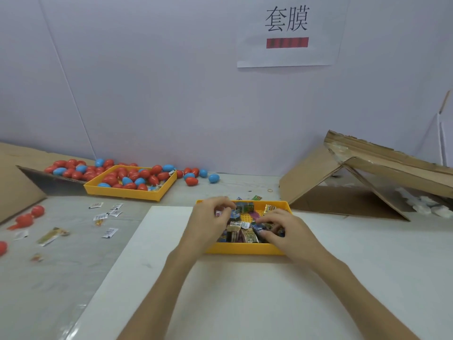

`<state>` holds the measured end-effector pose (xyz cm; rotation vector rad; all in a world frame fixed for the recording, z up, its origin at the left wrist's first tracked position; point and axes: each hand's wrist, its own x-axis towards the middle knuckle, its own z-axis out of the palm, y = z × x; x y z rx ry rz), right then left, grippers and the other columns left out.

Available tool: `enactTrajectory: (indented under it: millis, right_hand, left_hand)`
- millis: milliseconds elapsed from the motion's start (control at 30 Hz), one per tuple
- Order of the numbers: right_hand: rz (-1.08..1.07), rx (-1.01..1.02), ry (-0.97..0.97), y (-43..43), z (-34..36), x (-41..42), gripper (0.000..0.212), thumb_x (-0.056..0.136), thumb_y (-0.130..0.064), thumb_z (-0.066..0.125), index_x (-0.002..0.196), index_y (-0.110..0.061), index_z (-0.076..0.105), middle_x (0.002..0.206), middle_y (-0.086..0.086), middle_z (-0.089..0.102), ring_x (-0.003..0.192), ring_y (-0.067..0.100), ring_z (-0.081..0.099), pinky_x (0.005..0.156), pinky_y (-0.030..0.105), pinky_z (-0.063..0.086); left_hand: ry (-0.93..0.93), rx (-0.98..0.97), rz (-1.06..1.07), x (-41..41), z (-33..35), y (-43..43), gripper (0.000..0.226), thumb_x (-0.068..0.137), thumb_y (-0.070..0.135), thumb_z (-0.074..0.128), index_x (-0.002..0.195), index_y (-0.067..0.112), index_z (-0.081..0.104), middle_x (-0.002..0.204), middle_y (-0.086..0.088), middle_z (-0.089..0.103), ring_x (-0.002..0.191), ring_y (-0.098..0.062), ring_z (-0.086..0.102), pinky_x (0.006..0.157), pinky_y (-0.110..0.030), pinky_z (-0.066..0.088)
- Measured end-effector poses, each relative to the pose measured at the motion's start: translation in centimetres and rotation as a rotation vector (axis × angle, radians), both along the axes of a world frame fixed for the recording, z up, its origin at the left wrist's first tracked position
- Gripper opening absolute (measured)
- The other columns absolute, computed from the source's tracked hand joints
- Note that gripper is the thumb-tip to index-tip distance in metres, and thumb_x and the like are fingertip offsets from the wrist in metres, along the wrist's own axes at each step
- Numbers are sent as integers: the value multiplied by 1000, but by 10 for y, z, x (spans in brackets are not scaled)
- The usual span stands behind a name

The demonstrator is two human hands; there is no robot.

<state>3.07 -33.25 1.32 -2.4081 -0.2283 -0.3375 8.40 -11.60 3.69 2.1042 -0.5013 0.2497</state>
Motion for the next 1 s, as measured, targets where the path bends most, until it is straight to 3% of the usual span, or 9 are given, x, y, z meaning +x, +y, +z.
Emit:
enactTrajectory:
  millis: [133,200,333,433,533,633,767,867,1000]
  right_hand:
    - [3,-97,8,0,0,1,22,97,-30,65,118,-31,72,115,-17,60,88,0,57,78,20,44]
    - [-5,-107,-6,1,0,0,21,97,-29,65,116,-29,74,114,-16,60,93,2,58,80,20,45]
    - [-6,-77,-76,2,-2,0,15,92,-24,71,106,-25,78,107,-15,63,91,5,59,71,11,37]
    - [0,-68,-112,2,-4,0,12,90,-21,75,100,-24,80,103,-14,65,87,5,61,70,10,37]
    - [4,-44,-122,1,-5,0,10,88,-20,77,96,-23,80,99,-17,64,84,5,61,69,8,38]
    - [2,-31,-122,0,-6,1,9,88,-20,76,96,-23,80,97,-16,65,85,6,61,68,8,40]
    - [-6,-34,-112,0,-6,1,9,89,-21,75,97,-23,80,97,-16,65,85,5,61,68,9,39]
    - [-6,-8,-122,1,-6,0,9,87,-18,77,94,-22,80,96,-15,66,86,6,60,68,7,39]
    - [-3,23,-149,3,-3,-1,10,83,-12,80,90,-20,81,93,-12,66,84,7,61,68,7,40]
  left_hand:
    - [-50,-86,153,41,11,38,24,99,11,59,102,31,72,101,20,70,90,7,62,77,-7,47]
    - [-70,-50,325,70,12,63,23,98,11,59,113,19,75,113,4,74,100,-10,65,91,-26,52]
    - [-96,337,611,119,3,111,30,99,27,55,125,19,70,121,-11,70,110,-34,60,87,-45,51]
    - [6,685,620,148,-3,132,35,103,37,42,123,25,69,129,-12,62,121,-36,49,96,-51,42]
    - [167,781,617,167,-8,137,48,106,44,34,127,16,66,141,-14,54,134,-35,40,106,-53,35]
    - [166,708,648,172,-17,130,50,107,43,34,125,9,66,137,-19,53,129,-38,47,102,-51,41]
    - [17,477,635,167,-21,131,27,101,20,51,109,11,75,121,-19,61,115,-38,54,91,-49,50]
    - [-108,294,661,156,-10,124,21,96,10,61,110,10,76,119,-19,62,113,-36,55,95,-47,48]
    - [-257,1,562,119,16,84,23,98,9,58,117,7,71,115,-14,69,105,-27,62,91,-35,48]
